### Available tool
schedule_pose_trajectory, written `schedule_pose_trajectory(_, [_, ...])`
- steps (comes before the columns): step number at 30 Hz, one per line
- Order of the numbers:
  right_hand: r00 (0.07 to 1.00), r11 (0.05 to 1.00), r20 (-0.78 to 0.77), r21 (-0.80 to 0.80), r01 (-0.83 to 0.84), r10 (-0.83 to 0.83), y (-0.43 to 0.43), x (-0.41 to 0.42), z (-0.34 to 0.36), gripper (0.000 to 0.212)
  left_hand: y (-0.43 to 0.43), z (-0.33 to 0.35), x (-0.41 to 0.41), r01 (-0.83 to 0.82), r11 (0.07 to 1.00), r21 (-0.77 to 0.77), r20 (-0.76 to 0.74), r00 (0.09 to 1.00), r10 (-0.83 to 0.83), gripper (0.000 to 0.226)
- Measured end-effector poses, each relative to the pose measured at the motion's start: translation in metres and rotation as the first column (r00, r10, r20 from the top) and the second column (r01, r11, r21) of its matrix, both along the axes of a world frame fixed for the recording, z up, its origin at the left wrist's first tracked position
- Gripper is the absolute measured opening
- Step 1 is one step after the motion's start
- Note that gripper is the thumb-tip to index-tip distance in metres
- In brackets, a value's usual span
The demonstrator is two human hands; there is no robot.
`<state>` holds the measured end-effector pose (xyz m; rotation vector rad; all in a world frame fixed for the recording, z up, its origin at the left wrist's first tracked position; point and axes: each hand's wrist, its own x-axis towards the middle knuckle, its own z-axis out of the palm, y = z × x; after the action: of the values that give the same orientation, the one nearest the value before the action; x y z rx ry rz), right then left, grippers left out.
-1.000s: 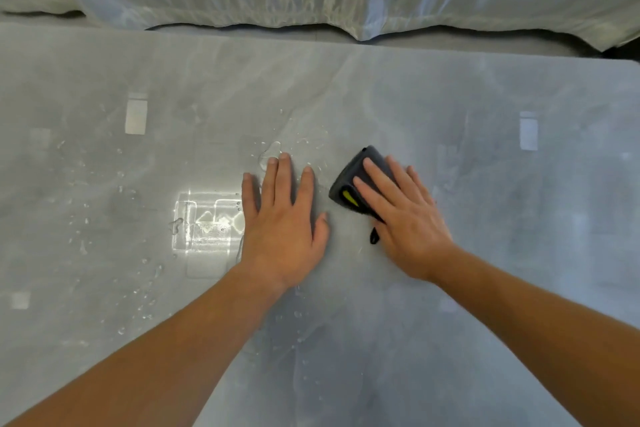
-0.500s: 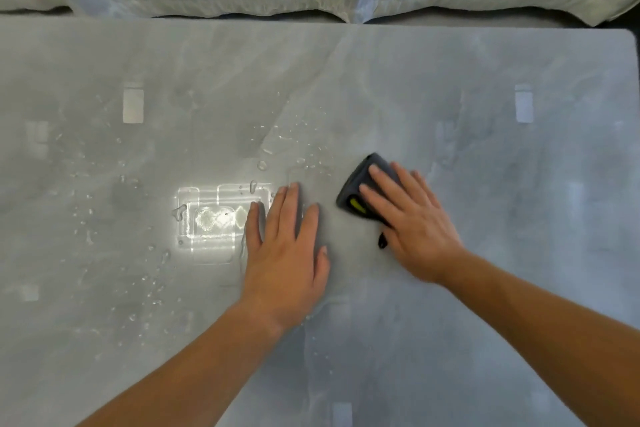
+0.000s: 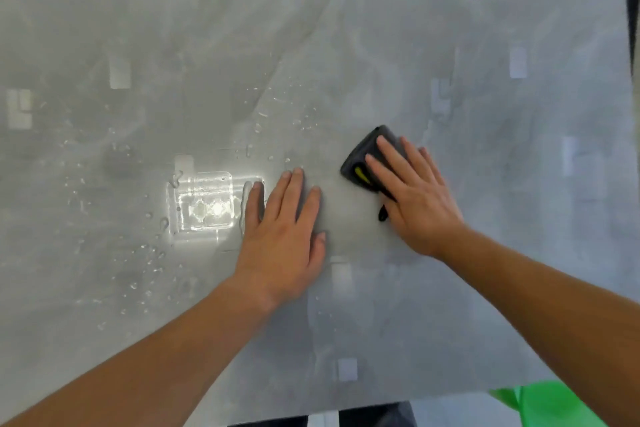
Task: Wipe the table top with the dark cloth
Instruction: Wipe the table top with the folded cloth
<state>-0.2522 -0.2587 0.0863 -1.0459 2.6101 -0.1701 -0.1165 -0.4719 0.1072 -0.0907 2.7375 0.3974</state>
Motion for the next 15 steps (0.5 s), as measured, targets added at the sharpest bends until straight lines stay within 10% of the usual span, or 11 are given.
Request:
schedule_pose_trajectory(5, [0.899, 0.899, -0.013, -0.051, 0.436, -0.437, -0.021, -0.005, -0.004, 0.06, -0.003, -0.006, 0.005, 0.013, 0.999, 0.029, -0.035, 0.999, -0.012, 0.065])
schedule_pose_trajectory(13, [0.979, 0.98, -0.022, -0.007, -0.201, 0.201, 0.022, 0.095, -0.001, 0.068, -0.003, -0.002, 0.025, -0.071, 0.987, 0.146, -0.186, 0.978, 0.098, 0.059])
schedule_pose_trajectory(15, [0.995, 0.996, -0.03, -0.009, -0.091, 0.091, 0.025, 0.064, -0.002, 0.066, 0.004, -0.003, 0.037, -0.06, 0.992, 0.112, -0.17, 0.982, 0.078, 0.057])
